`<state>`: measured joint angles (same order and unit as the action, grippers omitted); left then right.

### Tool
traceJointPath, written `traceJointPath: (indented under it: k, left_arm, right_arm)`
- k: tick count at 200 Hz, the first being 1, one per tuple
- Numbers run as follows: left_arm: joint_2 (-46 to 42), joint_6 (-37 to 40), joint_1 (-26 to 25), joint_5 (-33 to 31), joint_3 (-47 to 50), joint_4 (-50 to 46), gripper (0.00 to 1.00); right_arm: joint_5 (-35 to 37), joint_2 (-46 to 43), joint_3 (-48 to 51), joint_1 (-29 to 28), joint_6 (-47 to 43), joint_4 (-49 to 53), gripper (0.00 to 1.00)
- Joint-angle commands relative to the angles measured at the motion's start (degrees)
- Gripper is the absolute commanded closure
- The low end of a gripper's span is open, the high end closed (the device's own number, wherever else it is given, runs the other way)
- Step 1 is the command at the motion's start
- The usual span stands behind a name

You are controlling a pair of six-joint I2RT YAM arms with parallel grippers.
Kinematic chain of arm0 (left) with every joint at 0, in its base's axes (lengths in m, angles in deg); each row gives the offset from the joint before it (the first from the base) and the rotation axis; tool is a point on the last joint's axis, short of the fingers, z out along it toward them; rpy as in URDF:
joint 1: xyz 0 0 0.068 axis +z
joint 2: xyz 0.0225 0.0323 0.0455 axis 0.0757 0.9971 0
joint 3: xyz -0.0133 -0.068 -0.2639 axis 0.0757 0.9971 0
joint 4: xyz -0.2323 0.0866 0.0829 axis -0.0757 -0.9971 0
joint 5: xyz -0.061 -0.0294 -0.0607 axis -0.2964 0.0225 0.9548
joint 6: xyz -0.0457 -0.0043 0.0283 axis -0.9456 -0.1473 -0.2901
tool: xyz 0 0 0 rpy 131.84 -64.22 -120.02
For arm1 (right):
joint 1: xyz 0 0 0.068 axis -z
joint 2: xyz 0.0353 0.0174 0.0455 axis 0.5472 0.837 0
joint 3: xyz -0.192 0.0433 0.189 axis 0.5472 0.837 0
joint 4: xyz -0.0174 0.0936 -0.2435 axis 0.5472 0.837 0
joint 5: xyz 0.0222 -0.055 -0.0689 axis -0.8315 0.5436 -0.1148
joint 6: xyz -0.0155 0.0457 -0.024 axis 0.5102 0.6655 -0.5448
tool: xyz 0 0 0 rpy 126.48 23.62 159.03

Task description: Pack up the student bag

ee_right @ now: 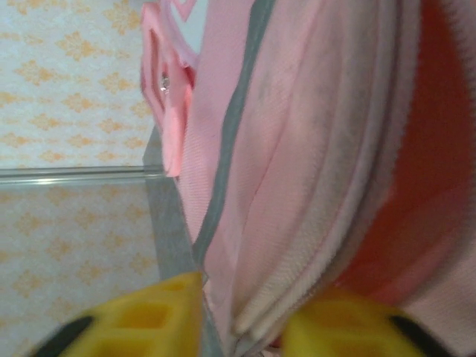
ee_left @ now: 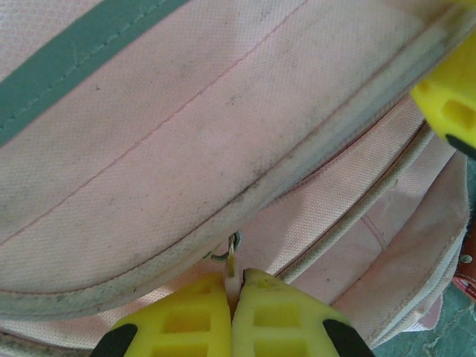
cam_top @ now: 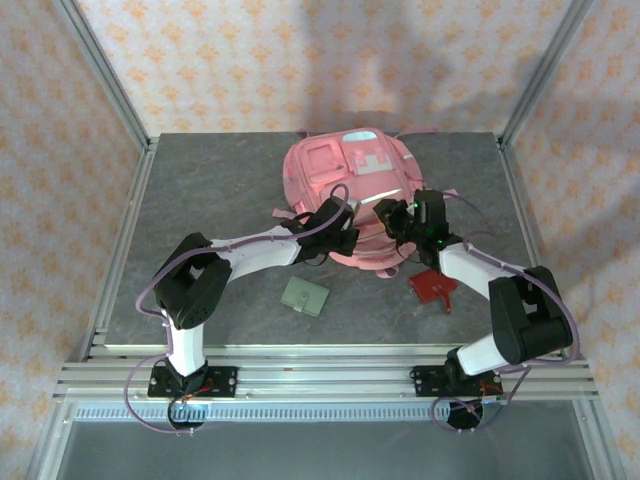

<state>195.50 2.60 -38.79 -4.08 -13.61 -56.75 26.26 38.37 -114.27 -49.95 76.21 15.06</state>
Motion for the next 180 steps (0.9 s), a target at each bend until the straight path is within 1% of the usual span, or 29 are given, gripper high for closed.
traceJointPath:
  k: [1, 10, 24, 45, 91, 111, 149, 180]
  left_arm:
    - [0.05, -0.58, -0.09, -1.67, 0.04, 2.23, 1.00]
    - [-0.20, -0.55, 0.06, -2.85, 0.24, 1.57, 1.00]
    - [-1.01, -0.62, 0.62, -4.43, 1.23, 0.62, 1.00]
    - [-3.75, -1.22, 3.32, -5.26, 5.07, 0.79, 1.00]
    - [-10.49, -1.07, 11.91, -7.17, 14.18, 1.20, 1.00]
    - [-11.67, -1.06, 14.17, -7.02, 15.80, 1.55, 1.00]
    - [-11.46, -1.29, 13.41, -2.23, 16.04, 3.39, 1.00]
    - [-10.82, -0.66, 8.86, -0.19, 14.57, 3.91, 1.00]
  right_arm:
    - [0.40, 1.98, -1.64, -1.25, 0.98, -4.33, 0.92]
    - [0.55, 2.37, -2.00, -1.39, 1.00, -4.25, 0.96]
    - [1.96, 2.17, -2.55, -1.26, 0.28, -2.94, 1.00]
    - [4.22, 1.22, -3.52, -0.86, -1.12, -0.55, 1.00]
    - [5.26, 0.27, -3.80, 1.09, -1.04, -0.08, 1.00]
    - [5.34, 0.45, -4.40, 1.22, -1.10, -0.08, 1.00]
    - [4.22, 1.69, -7.86, 1.80, -2.11, 1.22, 1.00]
    - [3.57, 1.94, -12.30, 5.07, -4.17, 4.71, 1.00]
